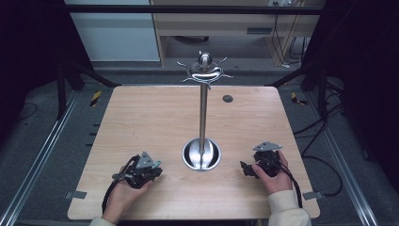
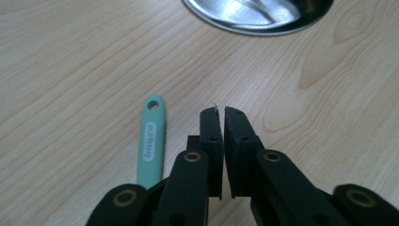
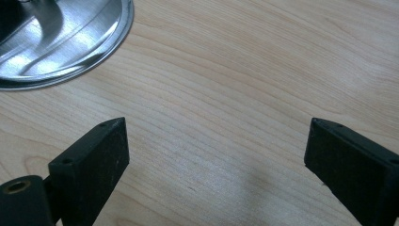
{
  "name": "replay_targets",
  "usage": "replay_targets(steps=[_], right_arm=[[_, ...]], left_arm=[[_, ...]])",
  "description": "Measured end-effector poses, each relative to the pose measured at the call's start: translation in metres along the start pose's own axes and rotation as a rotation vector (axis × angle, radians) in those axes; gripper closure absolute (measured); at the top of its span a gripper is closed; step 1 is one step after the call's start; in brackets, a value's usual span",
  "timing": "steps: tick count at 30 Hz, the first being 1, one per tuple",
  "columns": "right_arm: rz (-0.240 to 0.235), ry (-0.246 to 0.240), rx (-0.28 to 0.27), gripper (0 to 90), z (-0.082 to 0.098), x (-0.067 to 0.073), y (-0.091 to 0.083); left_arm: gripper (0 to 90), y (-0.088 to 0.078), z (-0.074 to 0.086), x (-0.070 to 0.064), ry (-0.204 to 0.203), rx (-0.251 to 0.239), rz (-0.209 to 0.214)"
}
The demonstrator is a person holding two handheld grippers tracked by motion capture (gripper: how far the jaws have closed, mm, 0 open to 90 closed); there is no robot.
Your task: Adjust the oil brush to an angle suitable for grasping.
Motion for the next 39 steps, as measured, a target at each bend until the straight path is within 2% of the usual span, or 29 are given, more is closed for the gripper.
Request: replay_targets(steps=[3,8,11,17,28,31,36,39], right_arm=[[0.001,-0.004,-0.002,7.6,0.0,0.0,0.0],[-0.001,-0.004,-0.001,7.6,0.0,0.0,0.001],[0.001,-0.005,-0.002,7.6,0.0,0.0,0.001],[0.0,-0.003,-0.002,7.6,0.0,0.0,0.001],[0.0,-0.003,-0.001,7.6,0.0,0.0,0.001],[-0.001,-0.004,-0.002,7.6,0.0,0.0,0.001],[0.001,-0.005,-0.001,7.6,0.001,0.0,0.001],[0.0,0.001,0.0,7.6,0.001,0.0,0.0]], left_arm=[[89.8,0.0,0.002,0.002,-0.014,0.01,-0.001],[89.9,0.003,0.008,0.007,-0.017,0.055,-0.031],[89.9,0.003,0.01,0.011,-0.032,0.059,-0.042],[89.9,0.005,0.014,0.012,-0.027,0.092,-0.05],[89.9,0.005,0.017,0.02,-0.032,0.109,-0.08],[89.9,0.003,0.02,0.025,-0.05,0.109,-0.091],[89.9,-0.002,0.016,0.027,-0.048,0.104,-0.096],[88.3,-0.014,0.012,0.032,-0.039,0.136,-0.121]])
Point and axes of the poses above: each handheld gripper's, and its own axes: y roughly forward along the jaws, z roughly out of its underside, x roughly to its left, the point moved 7 cm from there along y, roughly forward along the jaws, and after that the axes turned 13 degrees about y, right-handed, at the moved point
